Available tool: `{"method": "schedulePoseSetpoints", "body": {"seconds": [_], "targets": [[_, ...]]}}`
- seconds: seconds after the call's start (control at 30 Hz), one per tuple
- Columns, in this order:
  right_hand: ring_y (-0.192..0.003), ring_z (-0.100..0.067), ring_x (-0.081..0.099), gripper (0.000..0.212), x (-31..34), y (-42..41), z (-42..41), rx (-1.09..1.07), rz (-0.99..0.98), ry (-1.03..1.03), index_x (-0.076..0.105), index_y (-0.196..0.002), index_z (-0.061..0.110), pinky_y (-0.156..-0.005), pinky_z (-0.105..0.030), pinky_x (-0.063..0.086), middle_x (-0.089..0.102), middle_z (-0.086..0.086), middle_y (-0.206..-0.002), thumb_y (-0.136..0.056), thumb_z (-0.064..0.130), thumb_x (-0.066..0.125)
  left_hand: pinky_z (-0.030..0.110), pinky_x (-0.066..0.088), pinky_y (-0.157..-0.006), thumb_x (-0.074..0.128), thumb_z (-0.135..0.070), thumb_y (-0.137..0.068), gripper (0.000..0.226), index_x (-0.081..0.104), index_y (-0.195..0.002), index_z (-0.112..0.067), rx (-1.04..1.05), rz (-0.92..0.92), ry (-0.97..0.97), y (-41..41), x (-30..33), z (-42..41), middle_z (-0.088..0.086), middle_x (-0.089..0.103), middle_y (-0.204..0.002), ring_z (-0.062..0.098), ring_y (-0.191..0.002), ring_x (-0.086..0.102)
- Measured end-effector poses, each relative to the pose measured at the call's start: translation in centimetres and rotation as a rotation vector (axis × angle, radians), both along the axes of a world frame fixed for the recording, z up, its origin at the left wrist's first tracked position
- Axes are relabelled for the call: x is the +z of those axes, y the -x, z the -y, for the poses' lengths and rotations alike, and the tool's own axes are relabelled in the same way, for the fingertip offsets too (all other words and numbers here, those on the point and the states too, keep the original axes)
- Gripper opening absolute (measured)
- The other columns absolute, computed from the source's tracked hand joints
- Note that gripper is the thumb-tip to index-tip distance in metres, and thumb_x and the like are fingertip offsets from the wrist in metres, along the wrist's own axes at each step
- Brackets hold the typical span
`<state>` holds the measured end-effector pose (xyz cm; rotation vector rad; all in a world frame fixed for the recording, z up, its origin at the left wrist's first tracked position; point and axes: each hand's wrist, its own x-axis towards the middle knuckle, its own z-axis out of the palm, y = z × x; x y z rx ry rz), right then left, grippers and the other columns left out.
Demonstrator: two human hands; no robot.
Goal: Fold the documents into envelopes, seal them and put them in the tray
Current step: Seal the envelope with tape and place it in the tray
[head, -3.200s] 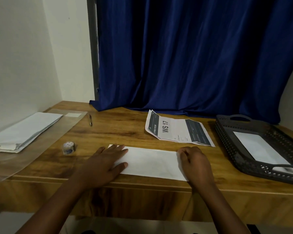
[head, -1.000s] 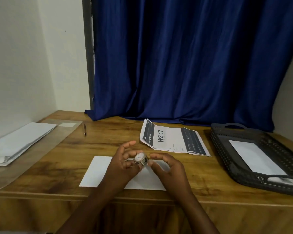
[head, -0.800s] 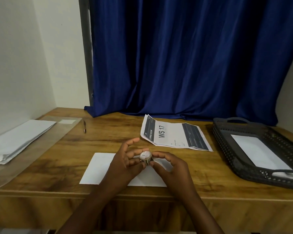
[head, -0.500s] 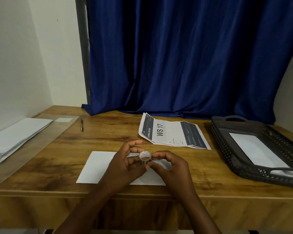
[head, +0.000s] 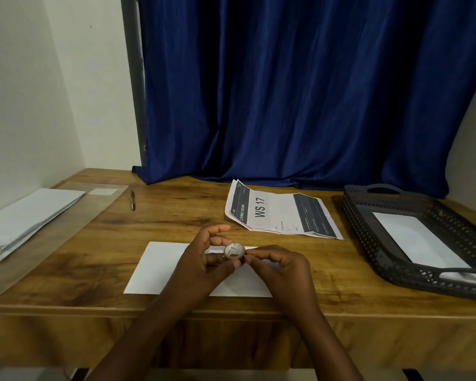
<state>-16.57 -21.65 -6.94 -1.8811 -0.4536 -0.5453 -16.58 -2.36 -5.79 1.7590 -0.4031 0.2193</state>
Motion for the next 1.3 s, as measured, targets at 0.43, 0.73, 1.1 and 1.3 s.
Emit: {"method": "schedulePoseSetpoints", "body": {"seconds": [0.43, 0.73, 1.1, 1.3], "targets": [[-0.086, -0.005, 0.072, 0.018, 0.1, 0.6, -0.1, -0.028, -0.008, -0.029, 0.078, -0.085, 0.029, -0.078, -0.019, 0.054, 0.076, 0.02, -0.084, -0.085, 0.011, 0.078, 0.031, 0.058, -0.092, 0.08, -0.021, -0.086, 0.061, 0.047, -0.136, -0.029, -0.033, -0.051, 0.044, 0.1, 0.0, 0.0, -0.006, 0.074, -0.12, 0.015, -0.106, 0.072], [-0.084, -0.009, 0.072, 0.019, 0.3, 0.5, 0.1, 0.015, -0.062, -0.121, 0.078, -0.087, 0.023, -0.074, -0.021, 0.056, 0.077, 0.013, -0.084, -0.087, 0.004, 0.075, 0.029, 0.06, -0.088, 0.079, -0.021, -0.081, 0.057, 0.052, -0.131, -0.029, 0.012, -0.026, 0.055, 0.1, -0.1, 0.1, -0.012, 0.073, -0.11, 0.015, -0.098, 0.075], [-0.079, -0.016, 0.072, 0.008, 0.8, 0.5, 0.6, 0.002, -0.123, -0.257, 0.077, -0.088, 0.012, -0.07, -0.02, 0.057, 0.077, 0.0, -0.083, -0.089, 0.007, 0.072, 0.032, 0.054, -0.1, 0.073, -0.012, -0.09, 0.05, 0.051, -0.132, -0.029, 0.021, -0.042, 0.075, -0.4, -0.3, -0.3, -0.006, 0.073, -0.12, 0.01, -0.115, 0.067], [-0.077, -0.01, 0.071, 0.008, 0.9, 0.5, 0.5, -0.031, -0.13, -0.264, 0.077, -0.089, 0.014, -0.069, -0.016, 0.055, 0.077, 0.004, -0.082, -0.089, 0.008, 0.073, 0.028, 0.058, -0.089, 0.083, -0.02, -0.079, 0.054, 0.057, -0.126, -0.028, 0.076, -0.063, 0.183, -0.5, 0.2, -0.3, -0.002, 0.075, -0.114, 0.015, -0.107, 0.071]]}}
